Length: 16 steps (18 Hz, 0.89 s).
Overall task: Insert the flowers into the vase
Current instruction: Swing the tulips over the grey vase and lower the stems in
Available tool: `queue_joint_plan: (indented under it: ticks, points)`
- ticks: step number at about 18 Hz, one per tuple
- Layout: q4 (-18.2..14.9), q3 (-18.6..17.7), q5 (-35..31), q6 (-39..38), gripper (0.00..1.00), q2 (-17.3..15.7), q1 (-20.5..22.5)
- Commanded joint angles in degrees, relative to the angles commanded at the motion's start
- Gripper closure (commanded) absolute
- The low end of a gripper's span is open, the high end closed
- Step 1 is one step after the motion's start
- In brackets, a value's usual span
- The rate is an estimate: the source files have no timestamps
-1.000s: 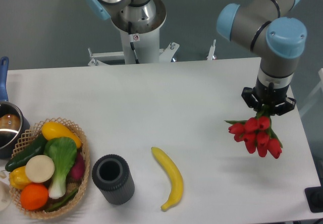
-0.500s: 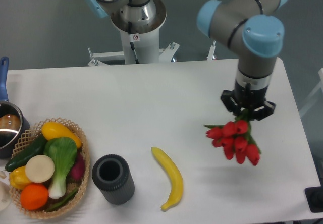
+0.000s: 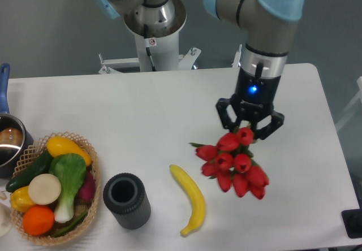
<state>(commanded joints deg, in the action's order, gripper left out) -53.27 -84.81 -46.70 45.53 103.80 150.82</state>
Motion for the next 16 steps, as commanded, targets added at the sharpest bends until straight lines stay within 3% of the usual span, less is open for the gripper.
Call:
queue_joint_plan:
  ticks: [3, 9, 13, 16]
  points:
    - [1.93, 0.00, 6.16, -0.62, 1.00, 0.18, -0.79]
    - [14.59, 0.35, 7.93, -6.69, 0.99, 3.34, -5.18]
    - [15.13, 5.00, 17.75, -6.69, 0.98, 6.67, -6.86]
    - [15.13, 5.36, 18.92, -6.69, 0.97, 7.12, -8.43]
